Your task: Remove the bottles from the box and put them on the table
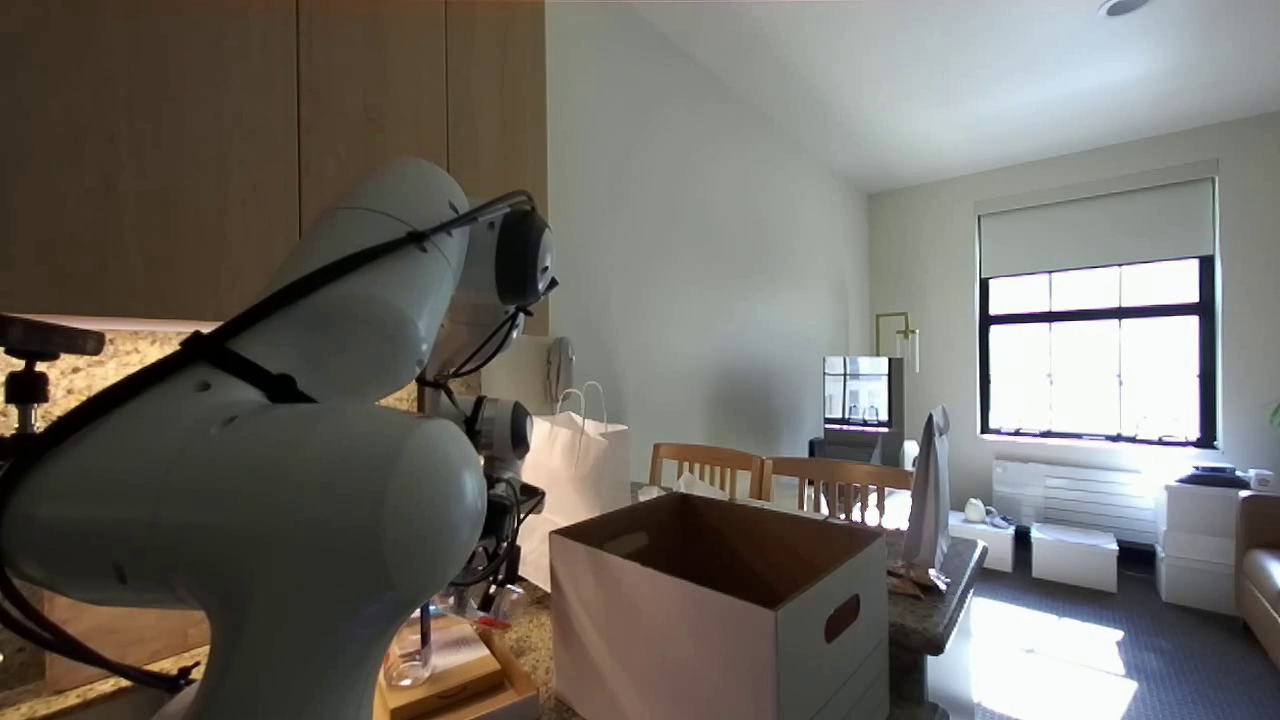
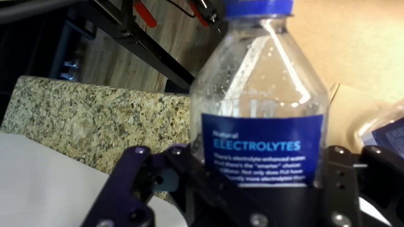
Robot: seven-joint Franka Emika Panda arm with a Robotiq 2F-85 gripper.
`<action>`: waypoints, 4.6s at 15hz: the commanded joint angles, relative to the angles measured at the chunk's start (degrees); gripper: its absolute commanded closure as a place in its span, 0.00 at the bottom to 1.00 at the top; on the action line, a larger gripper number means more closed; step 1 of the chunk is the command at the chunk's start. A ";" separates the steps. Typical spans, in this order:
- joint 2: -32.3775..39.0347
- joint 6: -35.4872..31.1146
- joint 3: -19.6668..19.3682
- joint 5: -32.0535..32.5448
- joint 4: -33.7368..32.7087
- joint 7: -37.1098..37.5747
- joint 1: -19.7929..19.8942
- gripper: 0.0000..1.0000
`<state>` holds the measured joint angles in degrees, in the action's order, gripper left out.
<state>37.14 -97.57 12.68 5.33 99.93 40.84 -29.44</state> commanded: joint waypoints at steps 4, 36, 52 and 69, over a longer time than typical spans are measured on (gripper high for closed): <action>4.81 9.92 0.42 -0.53 -5.61 -9.50 -1.60 0.54; -23.39 -14.73 -2.72 -2.91 9.18 -10.99 4.91 0.00; -42.83 -30.17 -11.64 -7.27 30.15 -35.72 25.81 0.00; -35.25 -35.78 -11.59 -5.72 28.95 -39.13 27.16 0.00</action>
<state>-0.19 -129.52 0.02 -0.77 128.45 1.63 -1.92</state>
